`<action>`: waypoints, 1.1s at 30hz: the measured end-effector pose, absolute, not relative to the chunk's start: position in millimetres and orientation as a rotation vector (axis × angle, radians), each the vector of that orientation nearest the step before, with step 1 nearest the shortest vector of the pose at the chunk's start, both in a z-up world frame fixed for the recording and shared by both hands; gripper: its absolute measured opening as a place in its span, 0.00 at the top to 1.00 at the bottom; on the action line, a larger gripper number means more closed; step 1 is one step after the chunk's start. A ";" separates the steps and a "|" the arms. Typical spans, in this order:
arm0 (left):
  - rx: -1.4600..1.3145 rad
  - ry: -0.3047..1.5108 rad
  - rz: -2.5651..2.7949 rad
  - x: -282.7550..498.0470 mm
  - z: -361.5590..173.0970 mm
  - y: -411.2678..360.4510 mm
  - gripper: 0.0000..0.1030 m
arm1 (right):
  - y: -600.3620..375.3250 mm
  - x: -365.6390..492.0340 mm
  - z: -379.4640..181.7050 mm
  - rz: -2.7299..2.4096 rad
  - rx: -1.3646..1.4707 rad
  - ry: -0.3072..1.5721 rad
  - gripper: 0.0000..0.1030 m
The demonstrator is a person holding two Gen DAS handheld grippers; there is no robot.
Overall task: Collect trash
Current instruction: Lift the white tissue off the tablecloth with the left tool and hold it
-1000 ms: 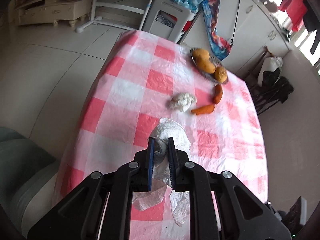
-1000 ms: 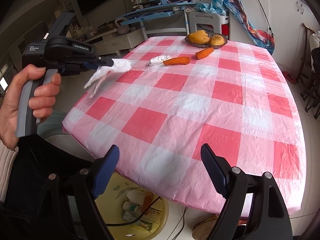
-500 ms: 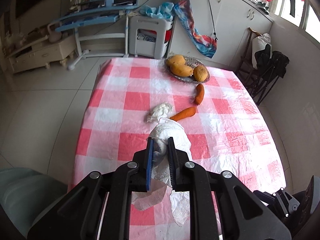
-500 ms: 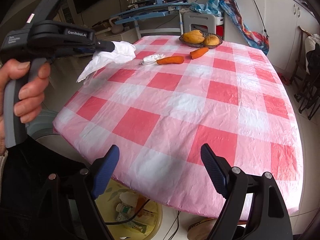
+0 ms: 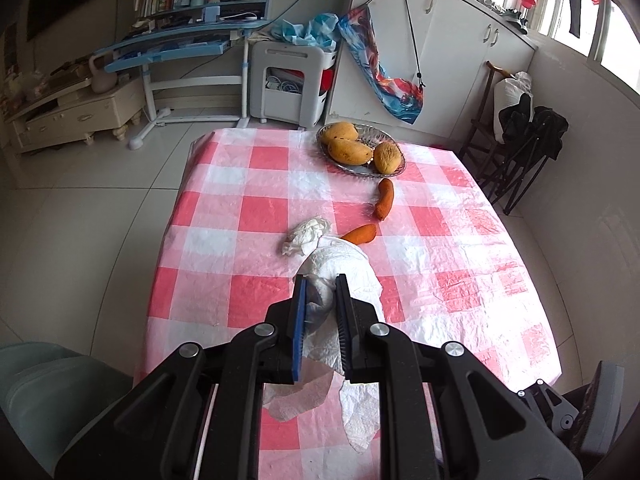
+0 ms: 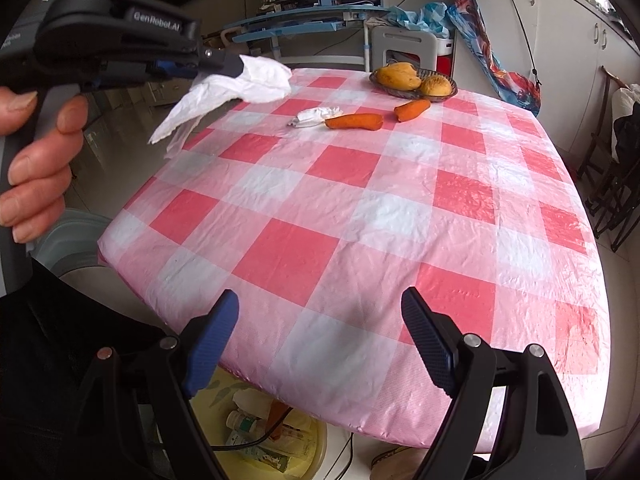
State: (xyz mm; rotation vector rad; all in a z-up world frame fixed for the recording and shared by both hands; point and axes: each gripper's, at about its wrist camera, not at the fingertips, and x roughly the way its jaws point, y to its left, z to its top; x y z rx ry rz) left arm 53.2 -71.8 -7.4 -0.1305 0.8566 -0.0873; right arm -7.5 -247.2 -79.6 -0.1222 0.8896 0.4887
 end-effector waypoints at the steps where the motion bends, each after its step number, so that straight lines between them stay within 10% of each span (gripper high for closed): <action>1: -0.132 0.857 -0.088 53.0 -7.2 -71.8 0.87 | -246.2 -7.2 -80.3 0.488 -0.125 0.892 0.23; 33: -0.140 0.856 -0.086 52.1 -8.8 -73.2 0.87 | -248.3 2.7 -88.6 0.481 -0.057 0.944 0.22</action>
